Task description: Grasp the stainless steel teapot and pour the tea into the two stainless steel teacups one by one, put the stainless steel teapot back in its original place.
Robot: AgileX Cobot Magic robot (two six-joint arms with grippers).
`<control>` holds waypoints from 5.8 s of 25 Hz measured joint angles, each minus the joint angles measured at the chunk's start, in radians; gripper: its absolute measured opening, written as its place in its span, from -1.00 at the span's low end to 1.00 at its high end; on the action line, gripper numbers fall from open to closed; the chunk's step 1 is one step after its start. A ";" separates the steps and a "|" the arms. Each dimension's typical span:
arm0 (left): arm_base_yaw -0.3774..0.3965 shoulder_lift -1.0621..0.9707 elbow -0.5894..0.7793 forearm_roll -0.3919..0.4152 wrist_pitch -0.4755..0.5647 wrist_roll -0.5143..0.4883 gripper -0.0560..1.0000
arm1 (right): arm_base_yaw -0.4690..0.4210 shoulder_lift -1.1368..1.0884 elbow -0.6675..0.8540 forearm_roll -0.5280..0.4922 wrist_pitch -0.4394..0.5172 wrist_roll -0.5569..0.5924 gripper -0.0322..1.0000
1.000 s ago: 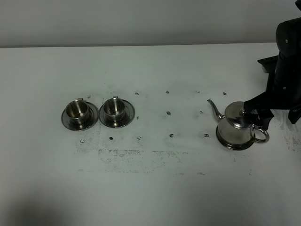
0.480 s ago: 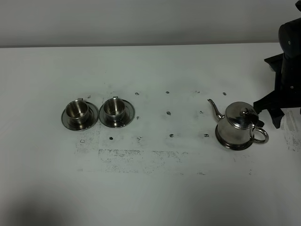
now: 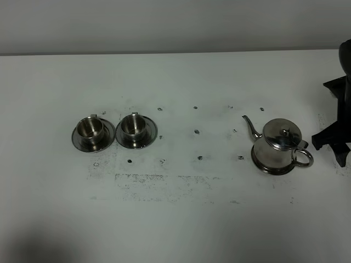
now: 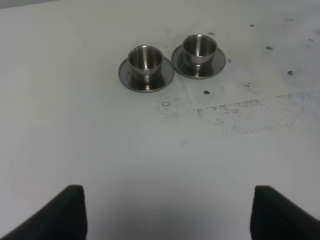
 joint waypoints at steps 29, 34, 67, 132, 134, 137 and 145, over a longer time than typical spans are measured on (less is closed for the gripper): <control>0.000 0.000 0.000 0.000 0.000 0.002 0.33 | 0.021 -0.020 0.215 -0.259 -0.456 0.268 0.21; 0.000 0.000 0.000 0.000 0.000 0.002 0.33 | 0.046 -0.020 0.215 -0.186 -0.470 0.238 0.21; 0.000 0.000 0.000 0.001 0.000 0.002 0.33 | 0.069 -0.286 0.216 0.194 -0.124 -0.219 0.21; 0.000 0.000 0.000 0.001 0.000 0.002 0.33 | 0.050 -0.063 0.216 0.273 -0.455 -0.555 0.21; 0.000 0.000 0.000 0.001 0.000 0.002 0.33 | 0.050 -0.054 0.216 0.273 -0.455 -0.555 0.21; 0.000 0.000 0.000 0.001 0.000 0.002 0.33 | 0.050 -0.040 0.202 0.273 -0.454 -0.555 0.21; 0.000 0.000 0.000 0.001 0.000 0.002 0.33 | 0.050 -0.019 0.171 0.273 -0.450 -0.555 0.21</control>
